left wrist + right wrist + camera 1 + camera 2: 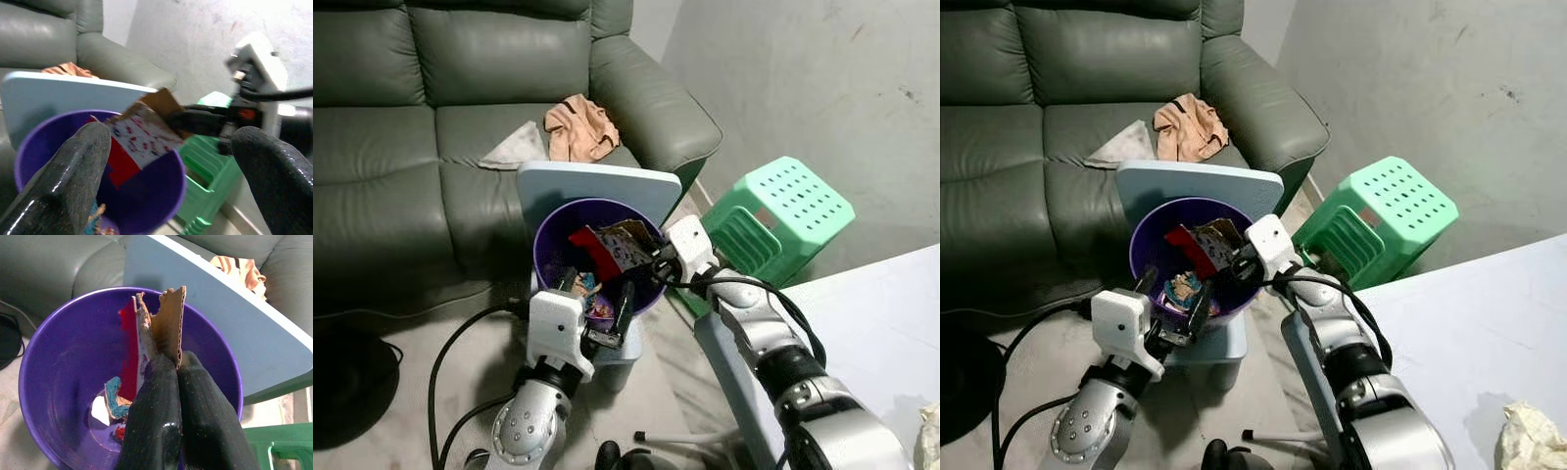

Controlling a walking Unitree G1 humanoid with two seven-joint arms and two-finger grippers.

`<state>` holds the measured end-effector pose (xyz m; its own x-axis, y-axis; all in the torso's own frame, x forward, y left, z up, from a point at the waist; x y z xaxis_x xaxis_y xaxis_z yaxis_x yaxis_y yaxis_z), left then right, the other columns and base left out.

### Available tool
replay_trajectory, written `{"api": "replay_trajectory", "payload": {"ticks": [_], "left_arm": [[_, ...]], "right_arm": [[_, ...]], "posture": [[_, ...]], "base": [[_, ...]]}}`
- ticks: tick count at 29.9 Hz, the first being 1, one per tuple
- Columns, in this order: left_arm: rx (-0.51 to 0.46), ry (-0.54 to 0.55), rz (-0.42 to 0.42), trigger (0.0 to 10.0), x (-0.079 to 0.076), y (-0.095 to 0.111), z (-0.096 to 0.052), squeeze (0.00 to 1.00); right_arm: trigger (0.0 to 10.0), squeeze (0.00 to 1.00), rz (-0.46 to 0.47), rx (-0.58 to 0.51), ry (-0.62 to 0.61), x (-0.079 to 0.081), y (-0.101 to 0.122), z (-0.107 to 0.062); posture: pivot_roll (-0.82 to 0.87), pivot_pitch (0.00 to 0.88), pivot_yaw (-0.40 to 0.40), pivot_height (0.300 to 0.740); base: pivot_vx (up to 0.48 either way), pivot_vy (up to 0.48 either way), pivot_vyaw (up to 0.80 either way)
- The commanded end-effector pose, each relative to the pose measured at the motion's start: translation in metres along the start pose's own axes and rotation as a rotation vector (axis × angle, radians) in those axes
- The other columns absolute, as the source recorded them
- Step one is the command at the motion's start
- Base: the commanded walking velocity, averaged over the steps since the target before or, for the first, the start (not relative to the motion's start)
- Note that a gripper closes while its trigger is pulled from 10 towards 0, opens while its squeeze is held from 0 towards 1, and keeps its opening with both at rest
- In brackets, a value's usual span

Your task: Picking trash to rubbish bin

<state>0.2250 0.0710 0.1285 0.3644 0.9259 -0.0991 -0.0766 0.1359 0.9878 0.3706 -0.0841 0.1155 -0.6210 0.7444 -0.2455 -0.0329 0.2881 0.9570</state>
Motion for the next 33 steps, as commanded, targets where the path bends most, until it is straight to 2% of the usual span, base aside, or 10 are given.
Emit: {"api": "replay_trajectory", "payload": {"ticks": [1, 3, 15, 16, 17, 27, 33], "left_arm": [[0.002, -0.026, -0.031, 10.0, -0.014, 0.001, -0.001, 0.00], [0.013, -0.035, -0.040, 10.0, -0.019, 0.000, -0.005, 0.00], [0.029, -0.038, -0.052, 10.0, -0.025, 0.001, -0.010, 0.00], [0.029, -0.039, -0.051, 10.0, -0.025, 0.001, -0.009, 0.00], [0.028, -0.041, -0.050, 10.0, -0.025, 0.001, -0.009, 0.00], [0.018, -0.027, -0.044, 10.0, -0.020, 0.003, -0.006, 0.00], [0.006, -0.028, -0.031, 10.0, -0.016, 0.004, -0.001, 0.00]], "right_arm": [[10.0, 0.00, 0.004, 0.019, -0.027, -0.006, -0.005, -0.003], [10.0, 0.00, 0.026, 0.034, -0.046, -0.007, -0.006, -0.001], [10.0, 0.00, 0.044, 0.030, -0.051, -0.006, -0.003, 0.005], [10.0, 0.77, 0.055, 0.028, -0.058, -0.007, -0.002, 0.005], [10.0, 1.00, 0.068, 0.020, -0.060, -0.008, -0.001, 0.005], [10.0, 1.00, 0.088, -0.007, -0.059, -0.012, 0.004, 0.006], [10.0, 1.00, 0.128, -0.087, -0.031, -0.014, 0.015, 0.006]], "posture": [[0.14, 0.248, -0.255, 0.740], [0.14, 0.252, -0.252, 0.740], [0.15, 0.255, -0.254, 0.740], [0.15, 0.258, -0.256, 0.740], [0.15, 0.258, -0.256, 0.740], [0.16, 0.248, -0.259, 0.740], [0.15, 0.227, -0.253, 0.740]], "base": [[0.000, 0.000, 0.00], [0.000, 0.000, 0.00], [0.000, 0.000, 0.00], [0.000, 0.000, 0.00], [0.000, 0.000, 0.00], [0.000, 0.000, 0.00], [0.000, 0.000, 0.00]]}}
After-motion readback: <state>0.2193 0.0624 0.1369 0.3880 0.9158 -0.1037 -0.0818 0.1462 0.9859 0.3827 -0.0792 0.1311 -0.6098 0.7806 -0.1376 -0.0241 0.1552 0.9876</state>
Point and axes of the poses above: a point about 5 cm out from each wrist's last joint towards the gripper, its own z axis pointing out of the wrist towards the gripper, its own y axis along the axis of the wrist's last joint, x = y × z, the point moved 1 cm from there along z, pointing out of the wrist towards the gripper, and after that the axes turned 1 degree about -z, right-handed, at the moved point
